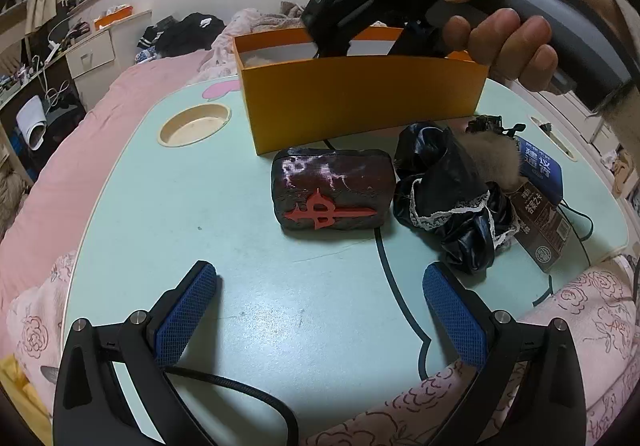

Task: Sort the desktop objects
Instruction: 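Grasp the small white toy figurine in the box with the right gripper, set it by the case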

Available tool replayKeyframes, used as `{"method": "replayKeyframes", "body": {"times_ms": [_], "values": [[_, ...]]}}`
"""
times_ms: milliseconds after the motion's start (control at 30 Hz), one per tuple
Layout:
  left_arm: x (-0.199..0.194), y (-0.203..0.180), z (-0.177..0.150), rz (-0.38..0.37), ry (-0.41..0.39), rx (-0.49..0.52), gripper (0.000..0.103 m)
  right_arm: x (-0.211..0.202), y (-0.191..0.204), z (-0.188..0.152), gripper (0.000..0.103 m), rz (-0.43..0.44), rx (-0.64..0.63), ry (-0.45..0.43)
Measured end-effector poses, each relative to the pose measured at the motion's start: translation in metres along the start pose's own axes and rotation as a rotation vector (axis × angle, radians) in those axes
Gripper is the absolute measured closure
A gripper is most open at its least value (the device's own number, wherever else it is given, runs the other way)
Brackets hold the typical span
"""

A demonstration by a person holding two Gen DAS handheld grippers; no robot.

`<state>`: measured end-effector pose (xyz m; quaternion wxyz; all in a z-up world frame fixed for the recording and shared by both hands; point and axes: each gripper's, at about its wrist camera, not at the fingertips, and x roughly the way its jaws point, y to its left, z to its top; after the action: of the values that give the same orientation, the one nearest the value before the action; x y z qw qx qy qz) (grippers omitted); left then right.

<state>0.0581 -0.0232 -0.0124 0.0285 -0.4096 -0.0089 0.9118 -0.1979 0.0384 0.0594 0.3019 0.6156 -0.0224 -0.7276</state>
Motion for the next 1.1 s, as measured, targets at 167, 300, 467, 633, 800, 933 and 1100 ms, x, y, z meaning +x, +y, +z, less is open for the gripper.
{"method": "replayKeyframes", "body": {"times_ms": [167,300,467,633,800,933,1100], "values": [[0.0,-0.001,0.0,0.001,-0.001,0.0,0.0,-0.062,-0.007,-0.014,0.069,0.088,0.006,-0.189],[0.0,-0.001,0.0,0.001,0.0,0.0,0.0,-0.1,-0.001,-0.042,0.068,0.128,-0.044,-0.254],[0.0,0.0,0.0,0.001,0.0,0.0,0.0,-0.105,0.006,-0.083,0.068,0.219,-0.065,-0.247],[0.0,-0.001,0.0,0.001,-0.001,0.0,0.0,-0.088,0.001,-0.113,0.067,0.154,-0.082,-0.241],[0.0,-0.001,0.0,0.001,-0.001,-0.001,0.0,-0.091,-0.019,-0.136,0.043,0.157,-0.059,-0.379],[-0.001,-0.002,0.0,0.001,-0.001,0.0,0.0,-0.105,-0.024,-0.182,0.033,0.042,-0.138,-0.488],[0.0,-0.001,0.0,0.002,-0.001,-0.001,0.0,-0.102,-0.037,-0.246,0.03,-0.147,-0.231,-0.539]]}}
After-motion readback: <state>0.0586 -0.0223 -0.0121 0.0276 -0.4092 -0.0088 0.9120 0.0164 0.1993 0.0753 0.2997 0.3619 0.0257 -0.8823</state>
